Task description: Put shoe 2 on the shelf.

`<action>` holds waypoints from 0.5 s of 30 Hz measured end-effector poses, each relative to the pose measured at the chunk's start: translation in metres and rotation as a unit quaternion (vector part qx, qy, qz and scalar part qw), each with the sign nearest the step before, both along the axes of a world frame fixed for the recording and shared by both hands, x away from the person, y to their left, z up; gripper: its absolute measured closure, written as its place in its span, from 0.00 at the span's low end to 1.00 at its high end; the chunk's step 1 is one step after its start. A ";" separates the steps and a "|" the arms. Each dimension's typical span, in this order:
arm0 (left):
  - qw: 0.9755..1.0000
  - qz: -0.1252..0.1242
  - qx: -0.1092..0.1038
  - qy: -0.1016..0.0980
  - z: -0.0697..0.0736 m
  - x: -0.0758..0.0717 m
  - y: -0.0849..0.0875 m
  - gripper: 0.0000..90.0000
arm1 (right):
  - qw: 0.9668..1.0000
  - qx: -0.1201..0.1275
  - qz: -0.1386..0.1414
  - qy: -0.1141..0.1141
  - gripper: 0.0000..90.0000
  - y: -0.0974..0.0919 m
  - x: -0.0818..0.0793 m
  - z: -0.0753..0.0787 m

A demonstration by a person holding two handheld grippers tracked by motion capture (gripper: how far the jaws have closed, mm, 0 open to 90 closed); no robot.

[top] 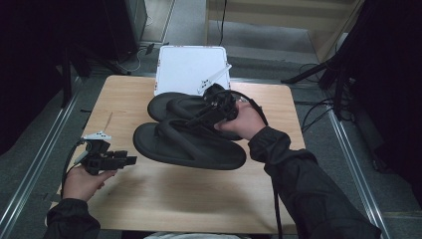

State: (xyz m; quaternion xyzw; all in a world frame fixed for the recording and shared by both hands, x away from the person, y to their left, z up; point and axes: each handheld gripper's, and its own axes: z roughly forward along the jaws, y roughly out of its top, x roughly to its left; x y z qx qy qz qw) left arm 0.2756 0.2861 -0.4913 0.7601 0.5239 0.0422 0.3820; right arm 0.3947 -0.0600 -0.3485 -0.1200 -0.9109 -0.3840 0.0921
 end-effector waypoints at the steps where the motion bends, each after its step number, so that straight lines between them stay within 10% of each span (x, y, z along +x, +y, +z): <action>1: 1.000 0.001 -0.001 0.001 0.000 0.000 0.000 0.50 | 1.000 0.000 -0.003 0.001 0.83 0.000 0.002 0.002; 15: 1.000 -0.007 0.006 0.000 -0.001 0.000 -0.002 0.50 | 0.999 -0.005 -0.051 0.002 0.83 0.001 0.036 0.019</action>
